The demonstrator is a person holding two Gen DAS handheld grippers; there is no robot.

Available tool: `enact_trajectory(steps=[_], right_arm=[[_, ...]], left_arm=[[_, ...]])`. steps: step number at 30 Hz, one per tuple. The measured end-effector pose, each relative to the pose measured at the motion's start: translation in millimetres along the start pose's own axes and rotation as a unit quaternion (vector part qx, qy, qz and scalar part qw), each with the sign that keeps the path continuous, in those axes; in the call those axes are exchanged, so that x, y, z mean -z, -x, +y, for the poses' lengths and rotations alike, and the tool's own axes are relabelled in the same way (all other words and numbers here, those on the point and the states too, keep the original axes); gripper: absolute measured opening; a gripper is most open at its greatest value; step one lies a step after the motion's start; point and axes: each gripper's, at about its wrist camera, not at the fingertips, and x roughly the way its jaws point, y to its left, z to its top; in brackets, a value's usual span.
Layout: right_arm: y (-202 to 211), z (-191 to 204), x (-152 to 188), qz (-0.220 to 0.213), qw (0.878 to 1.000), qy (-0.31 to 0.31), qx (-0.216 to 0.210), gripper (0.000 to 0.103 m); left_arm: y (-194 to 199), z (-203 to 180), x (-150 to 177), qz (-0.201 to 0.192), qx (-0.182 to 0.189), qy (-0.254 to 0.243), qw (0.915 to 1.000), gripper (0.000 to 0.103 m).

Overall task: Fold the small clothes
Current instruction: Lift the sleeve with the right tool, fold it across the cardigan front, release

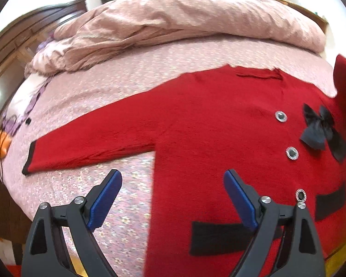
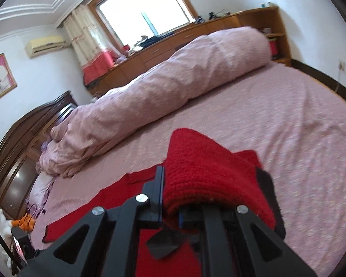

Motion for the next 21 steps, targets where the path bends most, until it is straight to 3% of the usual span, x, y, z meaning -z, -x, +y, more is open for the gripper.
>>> enact_trajectory(steps=[6, 11, 17, 21], right_arm=[[-41, 48, 21, 0.028, 0.999, 0.013, -0.024, 0.009], [-80, 80, 49, 0.059, 0.997, 0.034, -0.02, 0.009], [-126, 81, 87, 0.119, 0.992, 0.035, -0.001, 0.01], [-143, 78, 111, 0.159, 0.987, 0.025, -0.001, 0.023]], left_arm=[[-10, 25, -1, 0.006, 0.006, 0.028, 0.9996, 0.086], [-17, 35, 4, 0.012, 0.011, 0.04, 0.9991, 0.086], [-23, 46, 11, 0.015, 0.008, 0.047, 0.9987, 0.086], [-24, 49, 13, 0.014, 0.009, 0.046, 0.9988, 0.086]])
